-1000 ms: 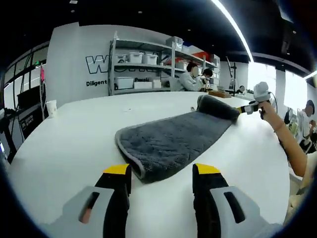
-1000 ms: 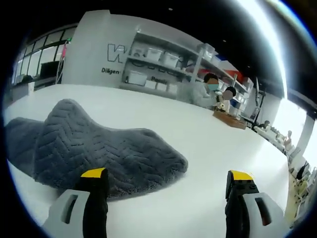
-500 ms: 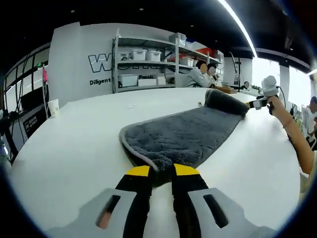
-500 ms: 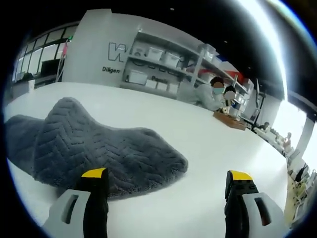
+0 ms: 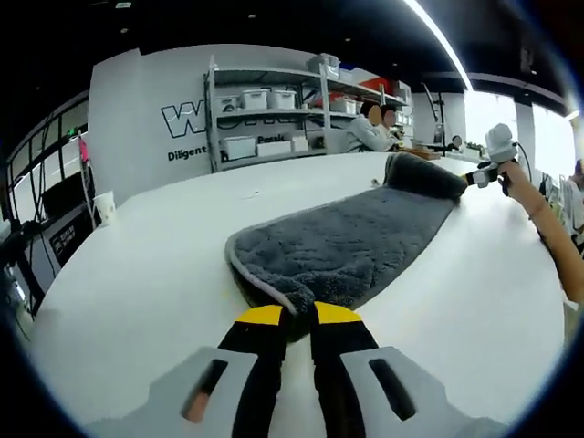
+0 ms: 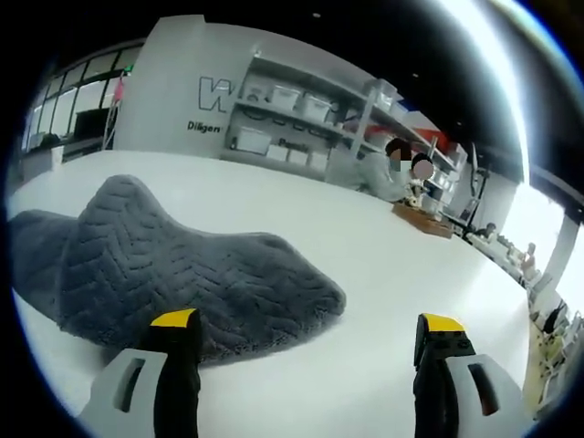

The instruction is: Open the folded towel by lifting each exposed corner and separating the folded layers until the towel lies flat within the target outline without major curled edges

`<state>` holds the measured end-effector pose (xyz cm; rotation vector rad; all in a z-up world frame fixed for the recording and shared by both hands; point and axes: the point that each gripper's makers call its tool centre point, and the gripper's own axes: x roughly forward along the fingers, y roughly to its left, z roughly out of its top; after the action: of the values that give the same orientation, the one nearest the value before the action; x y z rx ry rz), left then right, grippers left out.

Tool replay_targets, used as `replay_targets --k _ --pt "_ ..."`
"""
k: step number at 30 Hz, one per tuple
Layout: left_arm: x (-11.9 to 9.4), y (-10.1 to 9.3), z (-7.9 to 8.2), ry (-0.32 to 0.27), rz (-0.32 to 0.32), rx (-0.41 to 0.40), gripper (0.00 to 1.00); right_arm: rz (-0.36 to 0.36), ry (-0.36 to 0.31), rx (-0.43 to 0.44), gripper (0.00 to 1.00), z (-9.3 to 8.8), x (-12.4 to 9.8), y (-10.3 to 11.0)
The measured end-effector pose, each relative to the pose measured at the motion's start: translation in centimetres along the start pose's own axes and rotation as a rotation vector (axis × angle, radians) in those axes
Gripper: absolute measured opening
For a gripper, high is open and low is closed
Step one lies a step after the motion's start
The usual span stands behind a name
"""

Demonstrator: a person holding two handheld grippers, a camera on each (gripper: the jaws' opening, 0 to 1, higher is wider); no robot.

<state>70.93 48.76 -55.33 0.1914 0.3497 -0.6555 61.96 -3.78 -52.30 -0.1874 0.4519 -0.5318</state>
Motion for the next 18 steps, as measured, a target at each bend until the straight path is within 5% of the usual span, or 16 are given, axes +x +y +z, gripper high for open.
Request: replay_targets --k 18 --pt "-0.8 5.3 -0.7 0.025 0.104 -0.015 0.10 0.014 0.023 0.000 0.96 -0.2 0.7 0.1"
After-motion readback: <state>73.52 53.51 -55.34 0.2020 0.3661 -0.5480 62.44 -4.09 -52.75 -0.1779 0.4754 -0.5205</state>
